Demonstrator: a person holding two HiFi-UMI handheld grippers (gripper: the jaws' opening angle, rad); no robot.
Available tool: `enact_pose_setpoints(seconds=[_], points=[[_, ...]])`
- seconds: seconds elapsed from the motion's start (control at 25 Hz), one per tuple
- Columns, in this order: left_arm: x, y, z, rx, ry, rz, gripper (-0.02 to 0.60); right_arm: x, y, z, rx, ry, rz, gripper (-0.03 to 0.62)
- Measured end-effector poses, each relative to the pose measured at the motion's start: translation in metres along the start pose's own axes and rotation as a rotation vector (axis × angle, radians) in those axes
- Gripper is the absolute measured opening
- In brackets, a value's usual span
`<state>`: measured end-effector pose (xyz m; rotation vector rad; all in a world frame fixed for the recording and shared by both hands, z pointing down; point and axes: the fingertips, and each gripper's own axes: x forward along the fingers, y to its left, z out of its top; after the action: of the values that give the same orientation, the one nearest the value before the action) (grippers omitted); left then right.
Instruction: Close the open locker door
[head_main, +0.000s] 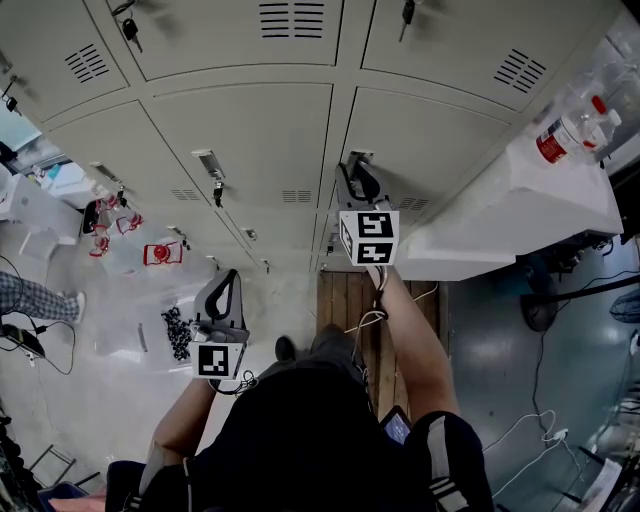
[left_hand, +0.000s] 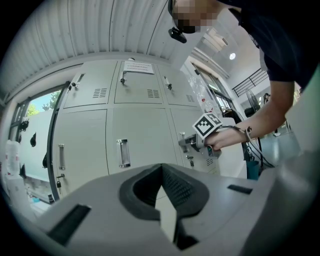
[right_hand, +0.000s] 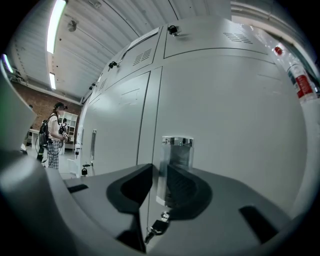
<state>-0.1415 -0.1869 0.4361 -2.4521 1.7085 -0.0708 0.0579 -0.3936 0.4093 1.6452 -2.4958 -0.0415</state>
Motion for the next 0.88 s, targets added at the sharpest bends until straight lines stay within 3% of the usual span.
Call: enact_pose_setpoints(seconds=[0.68, 0.88], points=[[-0.003, 0.008, -0.001, -0.005, 0.004, 0.006, 0.003, 0.0, -0.001, 0.0, 0.002, 0.009, 0.042, 0.095], [-0.005, 0.011, -0.004, -0.02, 0.015, 0.017, 0.003, -0.001, -0.001, 0.001, -0.102, 0.004, -0.031, 0.106]])
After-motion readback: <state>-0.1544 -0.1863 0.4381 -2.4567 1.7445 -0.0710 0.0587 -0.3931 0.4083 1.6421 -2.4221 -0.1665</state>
